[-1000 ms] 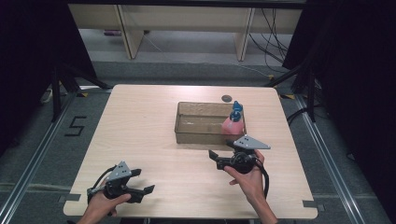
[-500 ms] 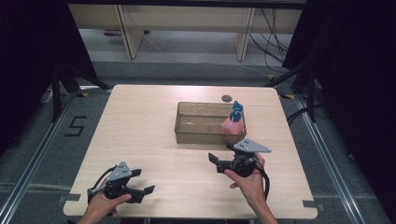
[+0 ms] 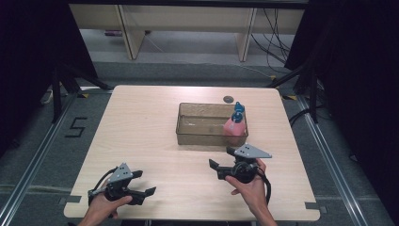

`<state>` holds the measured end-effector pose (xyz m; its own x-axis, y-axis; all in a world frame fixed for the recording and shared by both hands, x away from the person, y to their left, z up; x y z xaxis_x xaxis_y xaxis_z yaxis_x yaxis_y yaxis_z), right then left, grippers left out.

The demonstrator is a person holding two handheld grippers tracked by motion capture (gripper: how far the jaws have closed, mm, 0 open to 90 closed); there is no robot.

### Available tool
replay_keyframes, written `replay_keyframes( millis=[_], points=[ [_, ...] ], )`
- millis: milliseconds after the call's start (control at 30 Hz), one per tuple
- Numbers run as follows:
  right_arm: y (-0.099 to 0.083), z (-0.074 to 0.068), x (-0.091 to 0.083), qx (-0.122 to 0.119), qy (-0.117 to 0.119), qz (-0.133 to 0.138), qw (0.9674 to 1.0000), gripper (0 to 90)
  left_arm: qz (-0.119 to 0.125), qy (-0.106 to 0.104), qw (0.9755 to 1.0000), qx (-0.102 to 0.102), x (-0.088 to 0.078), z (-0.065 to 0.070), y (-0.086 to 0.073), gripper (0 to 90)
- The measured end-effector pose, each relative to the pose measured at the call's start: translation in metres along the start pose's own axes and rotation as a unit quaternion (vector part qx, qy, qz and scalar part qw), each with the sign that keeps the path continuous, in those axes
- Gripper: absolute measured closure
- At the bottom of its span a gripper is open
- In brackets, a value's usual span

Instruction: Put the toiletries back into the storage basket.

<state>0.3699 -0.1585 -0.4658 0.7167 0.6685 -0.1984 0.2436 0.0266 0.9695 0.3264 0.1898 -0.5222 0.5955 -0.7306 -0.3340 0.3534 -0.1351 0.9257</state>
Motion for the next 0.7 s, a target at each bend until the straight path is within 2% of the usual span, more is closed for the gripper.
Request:
replay_keyframes(
  millis=[33, 67, 133, 167, 233, 267, 300, 367, 400, 567, 667, 700],
  points=[
    [-0.001, -0.003, 0.0, 0.018, 0.008, 0.002, 0.9998, 16.5, -0.006, 0.003, 1.0, 0.003, -0.001, 0.0, 0.0, 14.7],
    [-0.002, -0.002, 0.0, 0.008, 0.013, 0.003, 0.9999, 16.5, -0.006, 0.002, 1.0, 0.003, -0.001, 0.0, 0.0, 14.7],
    [-0.002, -0.002, -0.001, 0.004, 0.007, 0.0, 1.0, 16.5, -0.006, 0.002, 1.0, 0.003, -0.001, 0.0, 0.0, 14.7],
    [-0.003, -0.005, -0.003, 0.02, 0.007, -0.009, 0.9997, 16.5, -0.008, 0.003, 0.9999, 0.006, -0.001, 0.0, 0.0, 14.7],
    [-0.004, -0.005, -0.002, 0.021, 0.01, -0.004, 0.9997, 16.5, -0.006, 0.0, 1.0, 0.003, -0.001, 0.0, 0.0, 14.7],
    [-0.004, -0.004, -0.003, 0.011, 0.01, -0.009, 0.9998, 16.5, -0.006, 0.001, 1.0, 0.003, -0.001, 0.0, 0.0, 14.7],
    [-0.005, -0.007, -0.003, 0.029, 0.011, -0.008, 0.9995, 16.5, -0.006, 0.001, 1.0, 0.003, -0.001, 0.0, 0.0, 14.7],
    [-0.006, -0.006, -0.003, 0.024, 0.017, -0.007, 0.9995, 16.5, -0.006, 0.002, 1.0, 0.003, -0.001, 0.0, 0.0, 14.7],
    [-0.006, -0.005, -0.004, 0.01, 0.012, -0.006, 0.9999, 16.5, -0.008, 0.004, 0.9999, 0.006, -0.001, 0.0, 0.0, 14.7],
    [-0.009, -0.008, -0.005, 0.011, 0.018, -0.008, 0.9997, 16.5, -0.006, 0.0, 1.0, 0.003, -0.001, 0.0, 0.0, 14.7],
    [-0.012, -0.011, -0.006, 0.027, 0.022, -0.01, 0.9993, 16.5, -0.006, 0.0, 1.0, 0.003, -0.001, 0.0, 0.0, 14.7],
    [-0.012, -0.01, -0.006, 0.017, 0.025, -0.012, 0.9995, 16.5, -0.009, 0.0, 1.0, 0.004, -0.002, 0.0, 0.001, 14.7]
  ],
)
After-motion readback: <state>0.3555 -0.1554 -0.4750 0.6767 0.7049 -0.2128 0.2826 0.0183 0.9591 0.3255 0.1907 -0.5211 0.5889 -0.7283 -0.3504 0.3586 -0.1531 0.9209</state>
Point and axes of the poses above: each handheld gripper's, and its own axes: x roughly forward along the jaws, y roughly out of its top, z roughly to its right, the point moved 3 cm from there along x, roughly forward along the jaws, and after that the axes turned 13 degrees about z, right-handed, at the moved point
